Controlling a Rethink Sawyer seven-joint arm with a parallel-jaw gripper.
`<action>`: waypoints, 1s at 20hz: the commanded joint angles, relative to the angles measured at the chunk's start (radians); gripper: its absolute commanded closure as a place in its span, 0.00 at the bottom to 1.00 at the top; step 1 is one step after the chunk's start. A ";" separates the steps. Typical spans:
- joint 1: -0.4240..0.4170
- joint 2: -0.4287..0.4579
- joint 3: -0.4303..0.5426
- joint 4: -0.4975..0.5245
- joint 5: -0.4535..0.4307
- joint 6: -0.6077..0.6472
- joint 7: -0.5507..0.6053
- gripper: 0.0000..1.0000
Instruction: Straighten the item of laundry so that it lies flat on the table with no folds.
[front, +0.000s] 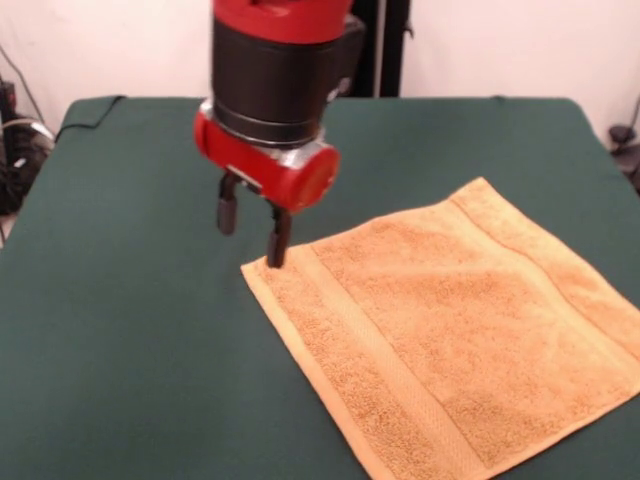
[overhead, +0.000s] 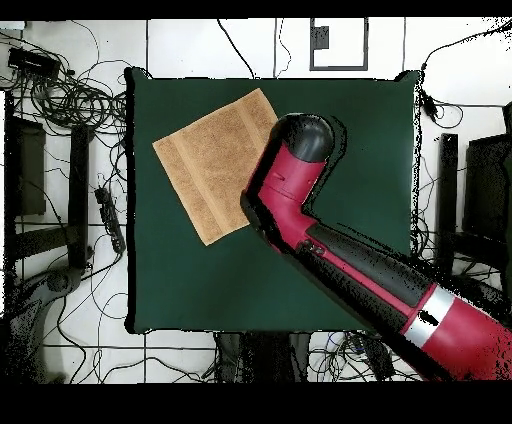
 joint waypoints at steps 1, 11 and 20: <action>0.064 0.081 -0.099 -0.005 -0.023 0.092 -0.339 0.00; 0.099 0.092 -0.113 0.005 -0.035 0.109 -0.256 0.00; 0.114 0.097 -0.146 -0.003 -0.065 0.125 -0.266 0.00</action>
